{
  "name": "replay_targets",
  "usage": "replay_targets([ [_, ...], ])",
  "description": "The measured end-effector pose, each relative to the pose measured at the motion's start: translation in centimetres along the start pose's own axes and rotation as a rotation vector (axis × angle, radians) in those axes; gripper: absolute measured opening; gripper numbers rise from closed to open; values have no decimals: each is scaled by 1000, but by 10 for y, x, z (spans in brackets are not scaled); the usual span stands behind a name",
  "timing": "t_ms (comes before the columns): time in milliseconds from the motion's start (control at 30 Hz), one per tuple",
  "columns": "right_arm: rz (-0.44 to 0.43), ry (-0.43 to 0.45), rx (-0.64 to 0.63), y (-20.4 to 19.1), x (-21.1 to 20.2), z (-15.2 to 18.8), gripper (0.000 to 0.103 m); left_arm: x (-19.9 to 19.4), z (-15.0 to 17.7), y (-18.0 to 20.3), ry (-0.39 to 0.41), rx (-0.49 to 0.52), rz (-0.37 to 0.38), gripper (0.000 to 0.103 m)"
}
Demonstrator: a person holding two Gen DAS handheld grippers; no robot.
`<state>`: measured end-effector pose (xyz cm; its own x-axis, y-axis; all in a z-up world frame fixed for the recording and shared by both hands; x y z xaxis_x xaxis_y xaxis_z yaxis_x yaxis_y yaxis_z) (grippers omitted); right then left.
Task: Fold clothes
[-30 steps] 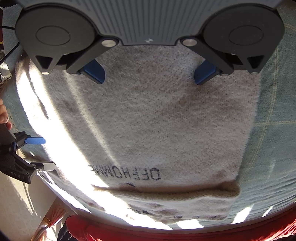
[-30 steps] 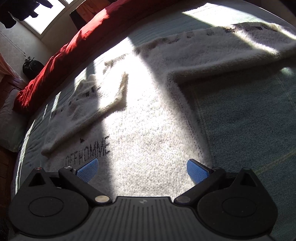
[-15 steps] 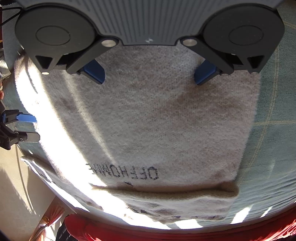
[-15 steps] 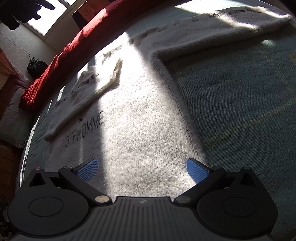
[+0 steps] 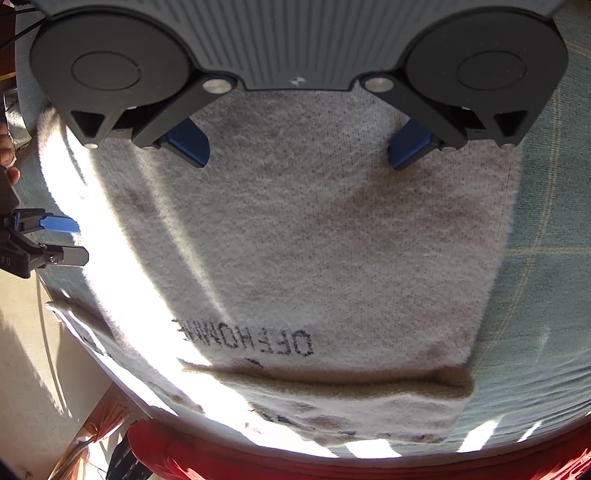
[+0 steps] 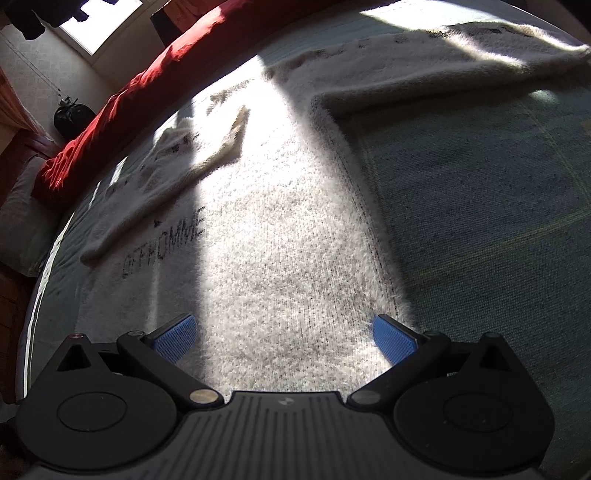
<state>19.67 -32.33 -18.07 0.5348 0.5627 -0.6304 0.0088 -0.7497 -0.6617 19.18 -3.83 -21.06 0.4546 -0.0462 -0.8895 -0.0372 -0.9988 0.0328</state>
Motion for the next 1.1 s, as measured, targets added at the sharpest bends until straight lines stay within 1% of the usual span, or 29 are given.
replay_targets([
  [100, 16, -6, -4, -1, 2, 0, 103, 0, 0, 0, 3, -2, 9, 102],
  [267, 62, -43, -62, -8, 7, 2, 103, -1, 4, 4, 28, 60, -8, 102],
  [333, 67, -62, -61, -13, 6, -2, 103, 0, 4, 5, 31, 66, -11, 102],
  [367, 56, -69, -52, -16, 5, -4, 103, 0, 4, 4, 30, 62, -9, 102],
  [500, -62, -109, 10, -36, 8, -7, 103, 0, 2, 2, 26, 41, 1, 102],
  [567, -82, -149, 23, -42, 15, -2, 103, 0, 2, 2, 26, 38, 6, 102],
  [700, -43, -183, 24, -37, 20, 13, 103, -1, 2, 1, 25, 35, 12, 102],
  [800, -39, -166, 62, -26, 7, 18, 103, -1, 1, 0, 20, 26, 20, 102],
  [900, -1, -168, 108, -13, -9, 24, 103, -1, 1, 0, 19, 22, 23, 102],
  [1100, -31, -218, 145, -19, -22, 44, 103, 0, 1, 1, 21, 37, 10, 102],
])
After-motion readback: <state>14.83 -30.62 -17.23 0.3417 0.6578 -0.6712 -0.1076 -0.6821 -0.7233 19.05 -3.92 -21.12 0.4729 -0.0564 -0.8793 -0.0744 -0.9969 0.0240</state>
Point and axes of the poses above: each gripper's, at about its wrist camera, not at the fingertips, and x roughly the way its jaws point, y to its right, z to its underside, the point moved 9 cm from there along x, roughly the way its jaws point, and after that the axes turned 14 degrees about -z, right-handed, at the moved point
